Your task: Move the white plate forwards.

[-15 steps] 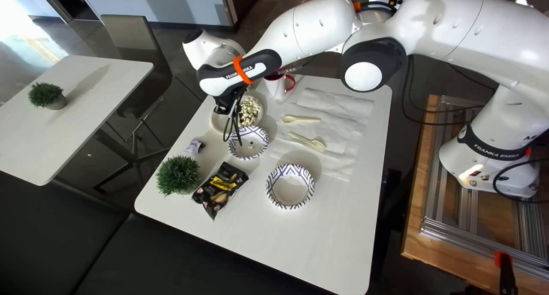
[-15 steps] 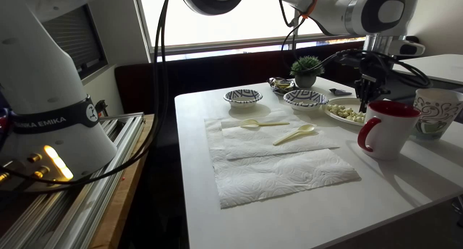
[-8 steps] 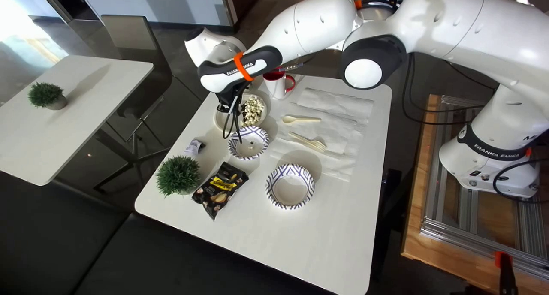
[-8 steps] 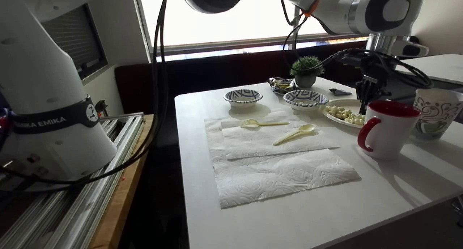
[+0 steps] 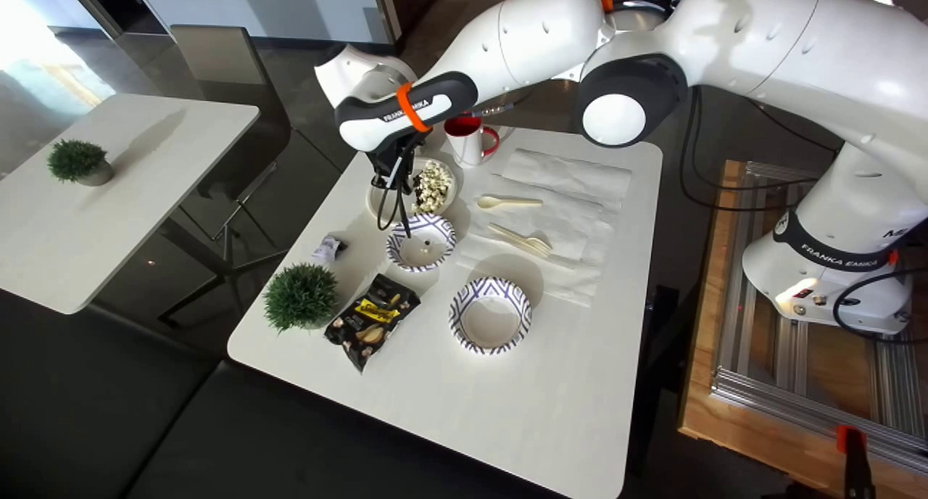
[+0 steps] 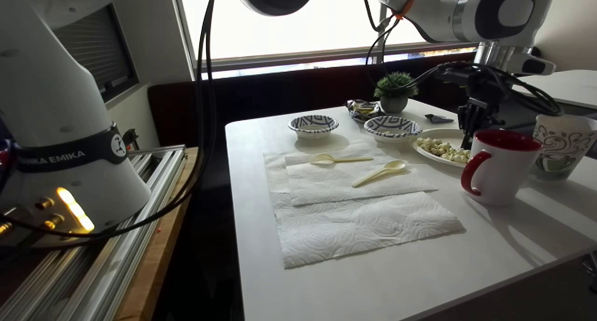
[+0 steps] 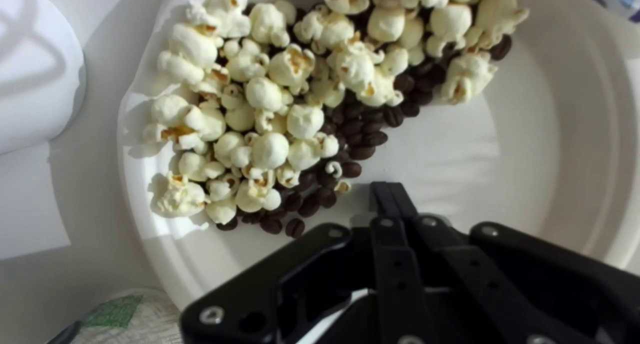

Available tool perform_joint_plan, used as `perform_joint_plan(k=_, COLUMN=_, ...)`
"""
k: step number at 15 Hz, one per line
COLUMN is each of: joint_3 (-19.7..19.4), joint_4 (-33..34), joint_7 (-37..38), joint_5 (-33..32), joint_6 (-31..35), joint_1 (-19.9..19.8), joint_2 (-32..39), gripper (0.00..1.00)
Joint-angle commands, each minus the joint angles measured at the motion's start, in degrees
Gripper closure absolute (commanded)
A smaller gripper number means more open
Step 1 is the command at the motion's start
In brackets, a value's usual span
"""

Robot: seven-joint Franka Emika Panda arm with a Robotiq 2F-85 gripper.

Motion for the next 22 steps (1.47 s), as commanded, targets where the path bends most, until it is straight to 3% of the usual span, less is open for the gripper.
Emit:
perform_joint_plan(k=1, joint_3=0.4, joint_4=-4.1, joint_7=-1.7, joint_5=-0.3, joint_6=3.4, joint_1=0.2, joint_2=-1.3, gripper=0.97)
perform_joint_plan(k=10, joint_3=-0.1, joint_4=-13.3, joint_7=-2.1, joint_5=-0.7, joint_6=12.3, joint_1=2.9, joint_2=-7.7, gripper=0.97)
perform_joint_plan(k=16, joint_3=-1.3, joint_4=-26.6, joint_7=-1.9, joint_5=-2.4, joint_6=23.2, joint_1=4.0, joint_2=-17.4, gripper=0.96)
perform_joint_plan(k=18, joint_3=-1.2, joint_4=-30.8, joint_7=-2.6, joint_5=-3.0, joint_6=23.2, joint_1=4.5, joint_2=-20.7, gripper=0.97)
perform_joint_plan(k=19, joint_3=-3.4, joint_4=-32.7, joint_7=-2.7, joint_5=-1.8, joint_6=21.5, joint_1=6.1, joint_2=-22.3, gripper=0.97)
perform_joint_plan(k=22, joint_3=-5.2, joint_4=-39.5, joint_7=-1.1, joint_5=-2.6, joint_6=16.5, joint_1=8.7, joint_2=-27.4, gripper=0.99)
